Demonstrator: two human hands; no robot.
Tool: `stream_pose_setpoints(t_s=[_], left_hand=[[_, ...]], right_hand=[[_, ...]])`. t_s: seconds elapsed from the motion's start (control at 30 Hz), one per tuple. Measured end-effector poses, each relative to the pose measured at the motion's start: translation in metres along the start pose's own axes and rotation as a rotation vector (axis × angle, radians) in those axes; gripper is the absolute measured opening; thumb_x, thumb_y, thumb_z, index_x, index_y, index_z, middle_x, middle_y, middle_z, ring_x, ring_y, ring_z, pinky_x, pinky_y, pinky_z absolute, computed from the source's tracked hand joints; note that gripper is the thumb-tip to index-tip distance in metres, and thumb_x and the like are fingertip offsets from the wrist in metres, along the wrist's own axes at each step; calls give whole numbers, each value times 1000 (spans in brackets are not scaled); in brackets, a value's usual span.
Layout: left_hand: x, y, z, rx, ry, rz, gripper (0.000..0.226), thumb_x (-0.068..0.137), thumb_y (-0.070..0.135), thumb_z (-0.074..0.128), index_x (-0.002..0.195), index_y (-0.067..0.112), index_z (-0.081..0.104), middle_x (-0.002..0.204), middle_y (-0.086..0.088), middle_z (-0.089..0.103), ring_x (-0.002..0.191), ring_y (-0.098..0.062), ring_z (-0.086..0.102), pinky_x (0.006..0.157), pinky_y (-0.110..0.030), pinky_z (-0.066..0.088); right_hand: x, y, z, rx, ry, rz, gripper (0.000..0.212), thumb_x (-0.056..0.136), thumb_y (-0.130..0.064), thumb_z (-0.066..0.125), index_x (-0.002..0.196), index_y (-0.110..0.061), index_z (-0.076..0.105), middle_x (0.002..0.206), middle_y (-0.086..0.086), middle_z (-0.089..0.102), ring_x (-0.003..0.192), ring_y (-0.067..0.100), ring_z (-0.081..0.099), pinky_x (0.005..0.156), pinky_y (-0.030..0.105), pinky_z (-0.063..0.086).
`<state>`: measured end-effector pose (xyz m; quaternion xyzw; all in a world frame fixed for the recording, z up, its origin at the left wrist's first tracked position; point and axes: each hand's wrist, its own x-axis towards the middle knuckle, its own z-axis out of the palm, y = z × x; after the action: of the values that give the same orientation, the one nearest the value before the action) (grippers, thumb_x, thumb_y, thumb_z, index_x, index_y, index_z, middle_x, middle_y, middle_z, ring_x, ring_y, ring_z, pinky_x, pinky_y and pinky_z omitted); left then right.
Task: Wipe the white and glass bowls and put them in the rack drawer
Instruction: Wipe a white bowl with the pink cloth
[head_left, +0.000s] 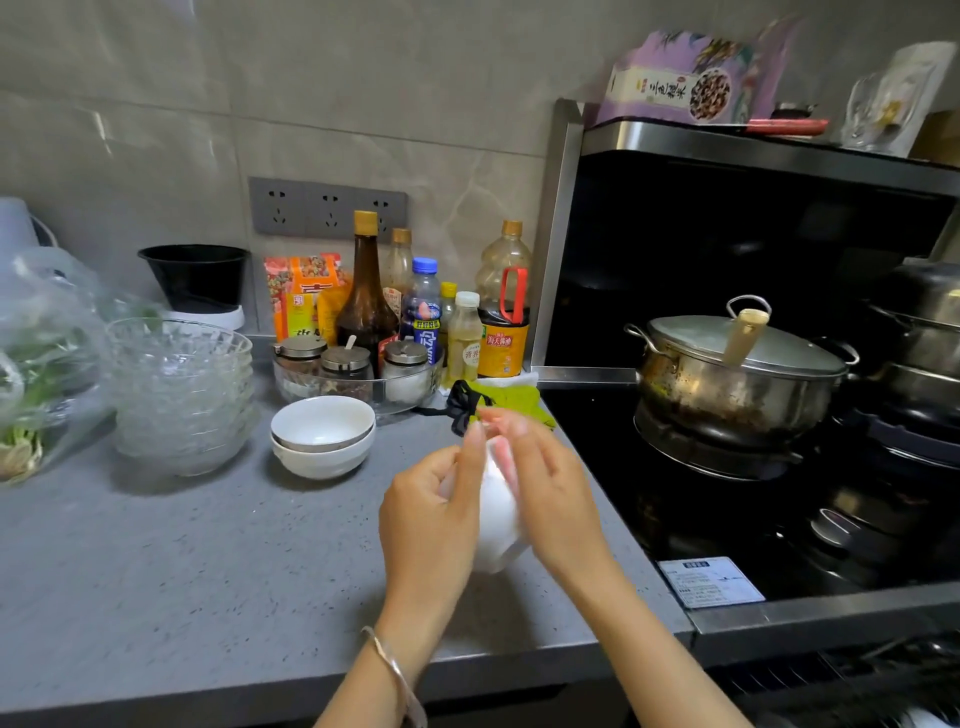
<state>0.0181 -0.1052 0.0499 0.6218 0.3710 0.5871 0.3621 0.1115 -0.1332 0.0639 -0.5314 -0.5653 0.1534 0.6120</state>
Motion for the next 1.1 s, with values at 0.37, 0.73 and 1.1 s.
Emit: stream_pose_setpoints(t_s=[0.37, 0.73, 1.1], left_hand=[[11, -2, -27, -249, -347, -105, 61, 81, 55, 55, 70, -6, 62, 65, -20, 64, 58, -17, 58, 58, -28, 42], [13, 7, -22, -53, -138, -2, 61, 89, 50, 42, 38, 20, 28, 37, 5, 31, 36, -10, 31, 42, -27, 22], [3, 7, -3, -227, 136, -123, 59, 89, 56, 36, 49, 12, 41, 48, -5, 45, 48, -17, 43, 54, -35, 34]], right_hand=[[2, -13, -25, -41, -41, 370, 54, 97, -47, 41, 65, -4, 49, 43, 11, 36, 24, 12, 31, 31, 20, 20], [-11, -5, -5, -32, -13, 79, 59, 86, -62, 37, 61, -12, 55, 63, -1, 59, 61, 11, 57, 54, 26, 40], [-16, -7, 5, -152, 30, -185, 40, 101, -39, 32, 133, -28, 55, 140, -15, 50, 133, -4, 38, 107, 19, 33]])
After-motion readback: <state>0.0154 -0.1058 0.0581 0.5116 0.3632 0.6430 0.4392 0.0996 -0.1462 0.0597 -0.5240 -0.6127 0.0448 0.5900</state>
